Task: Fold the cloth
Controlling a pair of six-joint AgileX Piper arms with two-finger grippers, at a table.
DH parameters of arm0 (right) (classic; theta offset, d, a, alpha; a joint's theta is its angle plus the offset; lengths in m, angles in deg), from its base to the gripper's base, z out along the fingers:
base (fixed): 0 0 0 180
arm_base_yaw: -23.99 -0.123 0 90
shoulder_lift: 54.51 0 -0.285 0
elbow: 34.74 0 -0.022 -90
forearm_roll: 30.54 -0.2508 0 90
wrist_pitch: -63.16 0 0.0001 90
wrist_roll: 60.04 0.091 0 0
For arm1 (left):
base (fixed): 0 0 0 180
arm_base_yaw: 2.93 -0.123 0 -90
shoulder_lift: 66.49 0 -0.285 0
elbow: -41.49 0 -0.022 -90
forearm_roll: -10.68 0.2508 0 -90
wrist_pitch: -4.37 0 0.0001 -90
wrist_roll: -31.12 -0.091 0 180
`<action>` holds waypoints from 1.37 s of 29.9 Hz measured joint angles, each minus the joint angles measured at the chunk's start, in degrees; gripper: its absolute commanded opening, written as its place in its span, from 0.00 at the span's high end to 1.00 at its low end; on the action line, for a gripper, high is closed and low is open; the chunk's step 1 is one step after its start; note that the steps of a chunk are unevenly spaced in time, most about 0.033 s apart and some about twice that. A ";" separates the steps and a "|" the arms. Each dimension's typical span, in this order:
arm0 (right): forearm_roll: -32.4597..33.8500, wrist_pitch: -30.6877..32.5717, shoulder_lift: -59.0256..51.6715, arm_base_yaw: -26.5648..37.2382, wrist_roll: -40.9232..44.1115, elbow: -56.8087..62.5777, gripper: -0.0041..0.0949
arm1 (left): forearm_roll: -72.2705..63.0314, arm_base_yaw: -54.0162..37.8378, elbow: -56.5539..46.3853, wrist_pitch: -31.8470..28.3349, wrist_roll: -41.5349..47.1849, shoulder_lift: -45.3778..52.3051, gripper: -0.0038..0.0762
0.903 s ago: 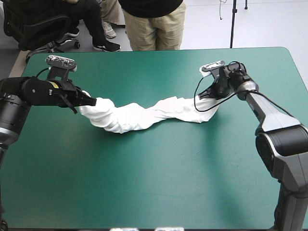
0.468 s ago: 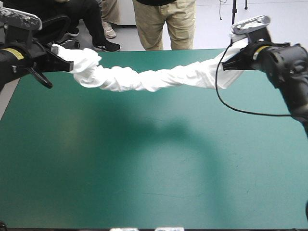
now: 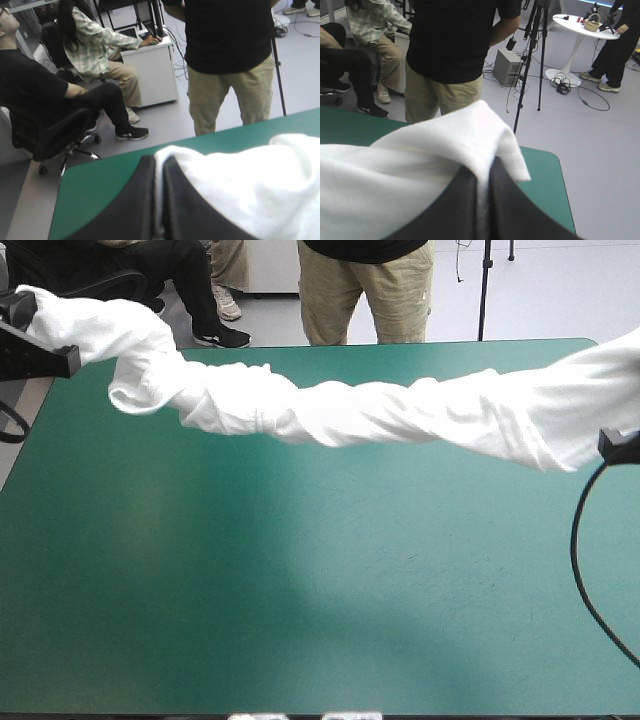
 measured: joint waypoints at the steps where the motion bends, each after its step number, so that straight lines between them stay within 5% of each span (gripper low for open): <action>1: -0.43 1.43 -0.96 0.00 0.00 0.15 0.97 | -0.56 0.00 0.00 1.56 -0.39 0.51 0.96; 8: -4.32 9.88 -4.48 0.00 -0.46 3.70 0.97 | -2.24 0.00 -7.98 5.27 -0.90 6.74 0.96; 16: -10.86 10.90 -5.14 0.00 -0.85 18.68 0.97 | -2.24 0.00 -35.01 0.95 4.64 20.10 0.96; 25: -10.92 -5.76 2.22 0.00 -0.19 34.71 0.97 | -2.38 0.00 -60.28 -19.19 9.69 16.34 0.96; 35: -8.92 -25.20 21.48 0.00 1.94 36.20 0.96 | -3.02 0.00 -63.35 -35.63 9.86 -0.50 0.96; 38: -8.44 -27.36 27.89 0.00 2.70 35.18 0.85 | -3.08 0.00 -63.35 -40.31 9.86 -5.57 0.92; 41: -8.44 -27.74 33.68 0.00 2.70 33.57 0.63 | -3.04 0.00 -63.35 -43.18 9.86 -10.72 0.73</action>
